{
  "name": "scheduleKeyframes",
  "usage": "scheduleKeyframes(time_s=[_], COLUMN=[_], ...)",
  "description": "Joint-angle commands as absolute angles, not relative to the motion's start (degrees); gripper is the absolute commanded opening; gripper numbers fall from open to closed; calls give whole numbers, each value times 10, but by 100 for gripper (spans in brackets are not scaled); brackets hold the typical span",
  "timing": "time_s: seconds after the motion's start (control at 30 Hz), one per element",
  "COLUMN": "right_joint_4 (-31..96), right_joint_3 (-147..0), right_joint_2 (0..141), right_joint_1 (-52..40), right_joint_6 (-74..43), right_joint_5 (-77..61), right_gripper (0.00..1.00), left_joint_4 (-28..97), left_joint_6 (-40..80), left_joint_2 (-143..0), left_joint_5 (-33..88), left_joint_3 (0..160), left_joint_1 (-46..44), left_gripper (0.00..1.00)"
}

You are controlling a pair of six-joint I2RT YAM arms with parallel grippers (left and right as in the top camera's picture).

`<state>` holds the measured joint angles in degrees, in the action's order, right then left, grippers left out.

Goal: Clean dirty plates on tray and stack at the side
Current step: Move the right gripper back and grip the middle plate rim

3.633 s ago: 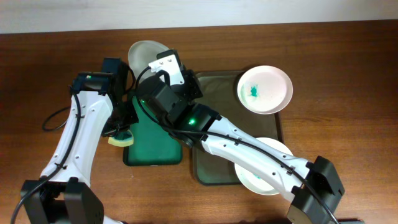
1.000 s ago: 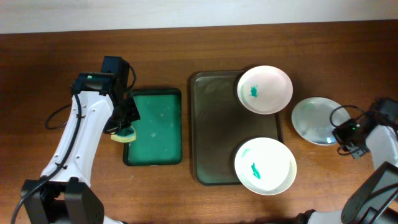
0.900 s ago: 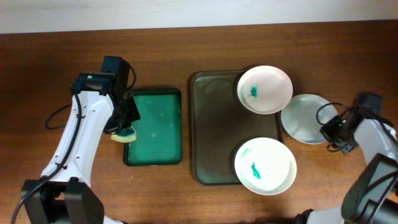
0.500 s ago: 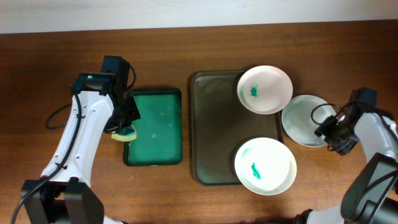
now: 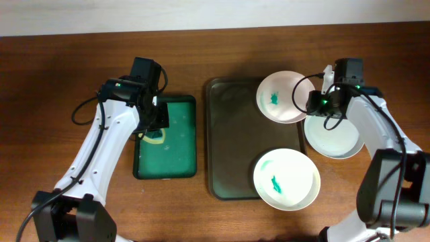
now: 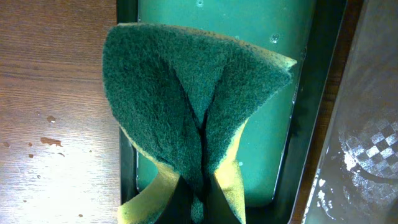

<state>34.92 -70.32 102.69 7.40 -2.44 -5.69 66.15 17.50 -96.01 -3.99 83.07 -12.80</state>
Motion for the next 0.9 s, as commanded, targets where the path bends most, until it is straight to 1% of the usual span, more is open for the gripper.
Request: scheduleKeyframes(time_s=[0.0, 0.1, 0.2, 0.43, 0.47, 0.5, 0.53, 0.7, 0.77, 0.87], right_joint_4=[331, 303, 288, 254, 250, 246, 239, 292, 329, 388], right_joint_3=[-710, -710, -710, -710, -710, -710, -712, -738, -739, -739], right_joint_2=[1048, 1068, 1069, 1094, 1098, 1098, 1096, 1082, 1081, 1081], right_joint_1=[72, 71, 71, 71, 71, 71, 71, 71, 71, 64], right_joint_6=[-19, -19, -20, -39, -39, -39, -39, -40, -95, -115], right_joint_5=[-23, -23, -23, -29, -30, -30, -47, -189, -196, -212], right_gripper=[45, 40, 30, 27, 21, 9, 4, 4, 4, 4], left_joint_4=[660, 660, 660, 660, 660, 660, 660, 660, 660, 660], left_joint_6=[164, 164, 164, 164, 164, 164, 164, 164, 164, 164], left_joint_2=[-959, -959, -959, -959, -959, -959, -959, -959, -959, -959], left_joint_5=[-38, -38, -38, -38, -38, -38, -38, -38, -38, -38], left_joint_3=[832, 832, 832, 831, 831, 831, 831, 831, 831, 831], left_joint_1=[-128, -128, -128, -129, -130, -130, -130, -130, -130, -130], left_gripper=[0, 0, 0, 0, 0, 0, 0, 0, 0, 0])
